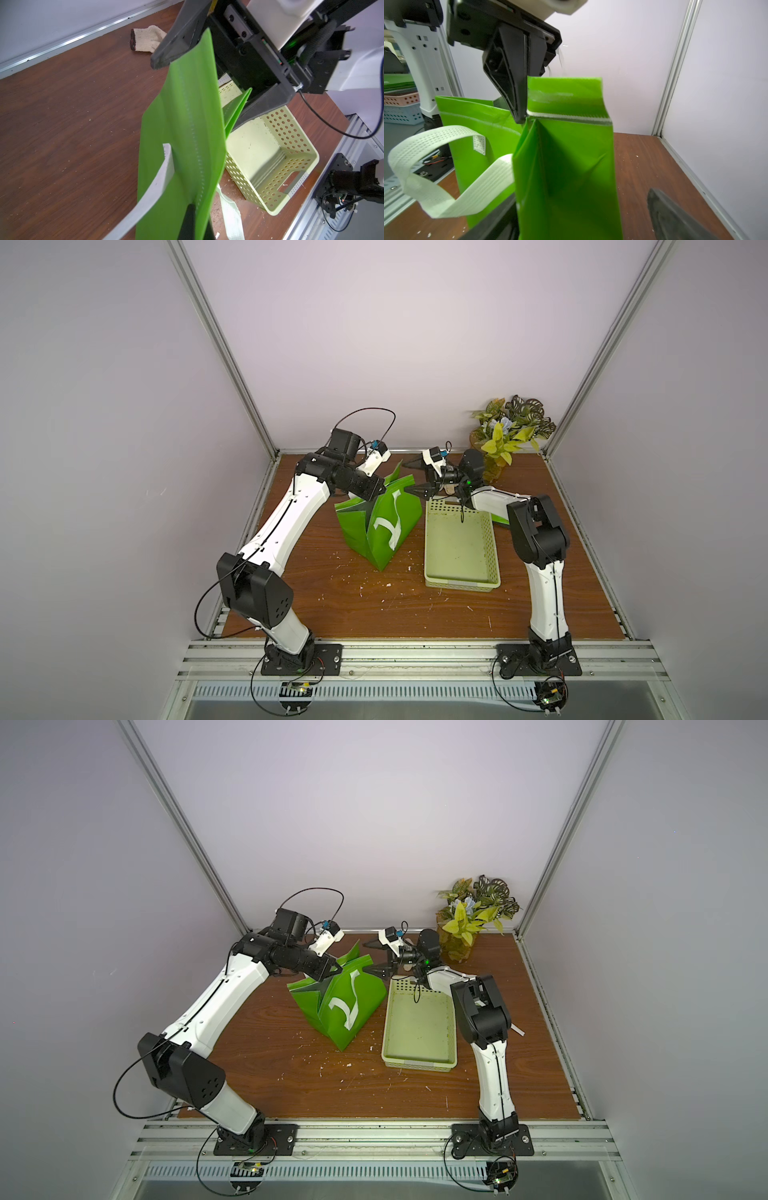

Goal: Place the ice pack in the delivery bag
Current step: Close the delivery bag at the center of the board.

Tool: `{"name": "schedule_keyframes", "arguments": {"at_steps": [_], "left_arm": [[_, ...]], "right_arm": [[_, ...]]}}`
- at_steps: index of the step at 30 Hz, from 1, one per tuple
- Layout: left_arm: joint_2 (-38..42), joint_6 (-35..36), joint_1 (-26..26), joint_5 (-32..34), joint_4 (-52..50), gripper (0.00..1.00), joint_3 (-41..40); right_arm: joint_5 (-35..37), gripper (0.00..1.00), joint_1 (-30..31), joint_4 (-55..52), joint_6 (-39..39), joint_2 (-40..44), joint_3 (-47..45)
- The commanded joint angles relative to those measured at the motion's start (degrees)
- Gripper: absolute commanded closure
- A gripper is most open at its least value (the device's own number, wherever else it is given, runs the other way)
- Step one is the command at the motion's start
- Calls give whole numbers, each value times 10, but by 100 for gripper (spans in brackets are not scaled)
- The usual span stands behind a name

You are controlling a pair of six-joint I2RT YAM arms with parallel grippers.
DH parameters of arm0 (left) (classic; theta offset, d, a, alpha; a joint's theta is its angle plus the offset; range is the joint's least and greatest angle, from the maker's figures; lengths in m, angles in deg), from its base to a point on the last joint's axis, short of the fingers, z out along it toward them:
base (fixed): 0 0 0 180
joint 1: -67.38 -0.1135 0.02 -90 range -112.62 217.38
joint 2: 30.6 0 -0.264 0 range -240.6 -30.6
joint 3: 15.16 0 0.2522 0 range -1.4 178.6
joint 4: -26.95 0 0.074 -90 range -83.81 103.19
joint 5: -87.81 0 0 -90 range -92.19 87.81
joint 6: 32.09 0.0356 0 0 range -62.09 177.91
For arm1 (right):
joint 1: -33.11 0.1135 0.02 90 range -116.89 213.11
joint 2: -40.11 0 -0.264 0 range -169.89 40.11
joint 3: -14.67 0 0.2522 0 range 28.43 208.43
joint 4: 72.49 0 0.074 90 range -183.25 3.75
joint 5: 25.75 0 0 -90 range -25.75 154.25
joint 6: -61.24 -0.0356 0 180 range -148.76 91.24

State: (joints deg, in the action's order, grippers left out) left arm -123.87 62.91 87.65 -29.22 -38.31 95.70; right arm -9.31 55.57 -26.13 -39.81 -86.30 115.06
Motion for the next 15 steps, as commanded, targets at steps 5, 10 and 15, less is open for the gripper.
{"name": "schedule_keyframes", "arguments": {"at_steps": [5, 10, 15], "left_arm": [[-8, 14, 9, -28, 5, 100, 32], [-10, 13, 10, -22, 4, 100, 33], [-10, 11, 10, -15, 5, 100, 33]], "right_arm": [[-64, 18, 24, 178, -173, -35, 58], [-91, 33, 28, 258, -278, -69, 98], [-90, 45, 24, 258, -283, -63, 95]]}}
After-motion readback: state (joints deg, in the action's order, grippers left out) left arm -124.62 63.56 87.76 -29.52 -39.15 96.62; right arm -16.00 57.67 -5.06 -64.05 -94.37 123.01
